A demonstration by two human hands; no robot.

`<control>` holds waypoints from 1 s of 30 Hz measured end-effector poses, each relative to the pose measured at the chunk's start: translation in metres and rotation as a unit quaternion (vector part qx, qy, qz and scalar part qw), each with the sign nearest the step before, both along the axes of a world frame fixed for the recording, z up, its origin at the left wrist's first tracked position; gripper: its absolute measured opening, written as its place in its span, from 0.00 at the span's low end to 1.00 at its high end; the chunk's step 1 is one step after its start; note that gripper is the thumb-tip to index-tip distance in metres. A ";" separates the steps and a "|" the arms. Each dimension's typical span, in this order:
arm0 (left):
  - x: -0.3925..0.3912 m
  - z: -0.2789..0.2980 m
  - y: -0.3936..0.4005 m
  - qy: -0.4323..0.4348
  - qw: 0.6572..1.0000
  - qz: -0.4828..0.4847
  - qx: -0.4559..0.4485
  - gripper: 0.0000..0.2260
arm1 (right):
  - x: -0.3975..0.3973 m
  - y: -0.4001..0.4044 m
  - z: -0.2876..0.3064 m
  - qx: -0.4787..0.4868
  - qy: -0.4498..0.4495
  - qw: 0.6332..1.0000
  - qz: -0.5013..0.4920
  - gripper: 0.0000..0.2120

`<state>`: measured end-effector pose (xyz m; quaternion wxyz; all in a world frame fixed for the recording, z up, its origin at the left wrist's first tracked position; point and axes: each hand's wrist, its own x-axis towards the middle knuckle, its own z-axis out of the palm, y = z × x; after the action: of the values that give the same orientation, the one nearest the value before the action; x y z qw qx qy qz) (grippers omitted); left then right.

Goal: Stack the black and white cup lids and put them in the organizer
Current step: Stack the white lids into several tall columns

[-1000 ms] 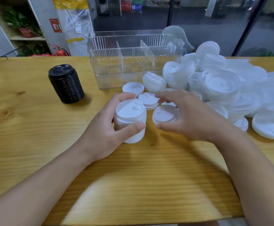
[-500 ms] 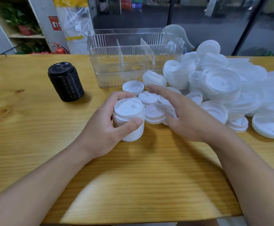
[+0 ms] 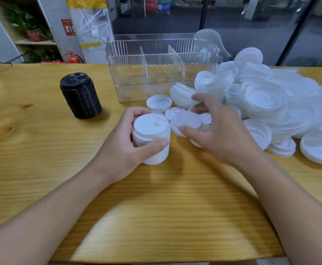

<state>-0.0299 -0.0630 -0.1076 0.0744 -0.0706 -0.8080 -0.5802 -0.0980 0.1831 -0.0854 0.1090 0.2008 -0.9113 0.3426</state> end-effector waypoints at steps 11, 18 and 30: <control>0.000 -0.001 0.002 -0.027 0.995 -0.096 0.030 0.33 | 0.026 -0.013 0.010 -0.129 -0.064 0.954 0.263 0.31; -0.002 -0.002 0.001 -0.025 0.995 -0.092 0.032 0.34 | 0.029 -0.020 0.009 -0.147 -0.021 0.970 0.190 0.33; -0.004 -0.004 0.000 -0.032 0.994 -0.096 0.037 0.41 | 0.021 -0.009 0.009 -0.144 -0.053 0.966 0.209 0.30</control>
<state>-0.0340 -0.0632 -0.1112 -0.0050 -0.1268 -0.7771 -0.6164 -0.0770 0.1745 -0.0768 0.0143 0.3509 -0.7946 0.4953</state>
